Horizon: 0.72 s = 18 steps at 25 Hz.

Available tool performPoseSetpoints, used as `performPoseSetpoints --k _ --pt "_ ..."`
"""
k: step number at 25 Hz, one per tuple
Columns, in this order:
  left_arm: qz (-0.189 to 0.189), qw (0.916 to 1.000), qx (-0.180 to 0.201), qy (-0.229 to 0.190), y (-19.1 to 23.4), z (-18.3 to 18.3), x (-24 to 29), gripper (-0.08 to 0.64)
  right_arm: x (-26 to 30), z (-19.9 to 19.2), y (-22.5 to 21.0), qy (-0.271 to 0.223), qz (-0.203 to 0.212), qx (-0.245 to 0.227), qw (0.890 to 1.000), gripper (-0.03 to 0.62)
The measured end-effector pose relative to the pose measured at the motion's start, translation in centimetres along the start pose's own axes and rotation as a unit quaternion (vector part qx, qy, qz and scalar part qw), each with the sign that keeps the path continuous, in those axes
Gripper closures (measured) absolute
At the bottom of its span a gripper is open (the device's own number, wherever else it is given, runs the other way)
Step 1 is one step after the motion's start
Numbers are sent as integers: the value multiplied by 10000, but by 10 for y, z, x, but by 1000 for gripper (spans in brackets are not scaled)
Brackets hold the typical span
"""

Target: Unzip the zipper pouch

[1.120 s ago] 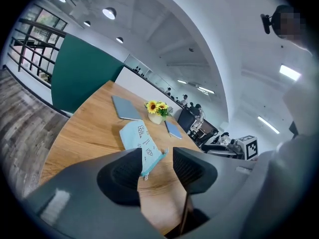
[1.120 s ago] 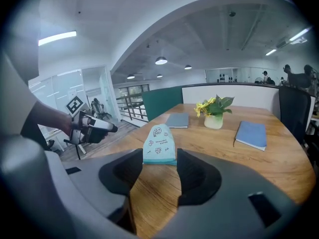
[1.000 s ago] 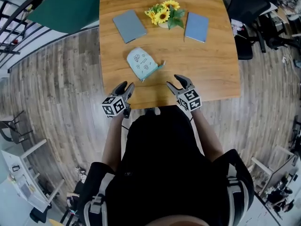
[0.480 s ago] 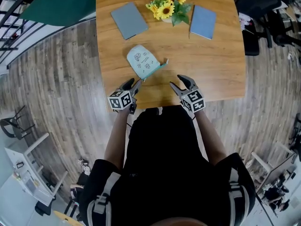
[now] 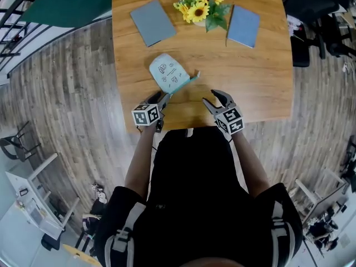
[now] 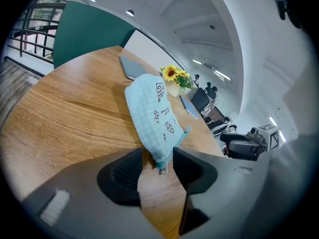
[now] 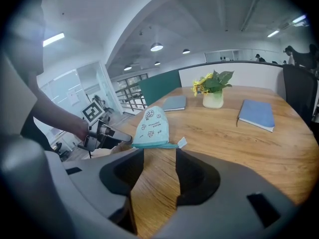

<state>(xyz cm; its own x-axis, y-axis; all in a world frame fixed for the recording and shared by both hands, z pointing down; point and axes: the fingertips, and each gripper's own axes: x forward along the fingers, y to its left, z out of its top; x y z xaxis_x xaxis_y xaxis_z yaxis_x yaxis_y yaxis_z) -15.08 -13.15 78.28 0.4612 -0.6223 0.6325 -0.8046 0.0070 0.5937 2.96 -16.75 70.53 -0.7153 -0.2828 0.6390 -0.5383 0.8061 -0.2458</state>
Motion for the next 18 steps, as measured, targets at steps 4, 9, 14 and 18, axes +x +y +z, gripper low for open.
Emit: performPoseSetpoints --k 4,9,14,18 --pt "6 9999 -125 -10 2 2 5 379 4 -3 1 50 71 -15 10000 390" --pt "83 9998 -180 -15 6 5 9 389 5 -3 1 82 103 -27 9999 391" --pt "36 9995 -308 -36 5 6 9 381 6 -5 4 217 171 -334 9991 391" --pt "35 9996 -278 34 0 8 14 377 8 -7 5 204 210 -478 9984 393"
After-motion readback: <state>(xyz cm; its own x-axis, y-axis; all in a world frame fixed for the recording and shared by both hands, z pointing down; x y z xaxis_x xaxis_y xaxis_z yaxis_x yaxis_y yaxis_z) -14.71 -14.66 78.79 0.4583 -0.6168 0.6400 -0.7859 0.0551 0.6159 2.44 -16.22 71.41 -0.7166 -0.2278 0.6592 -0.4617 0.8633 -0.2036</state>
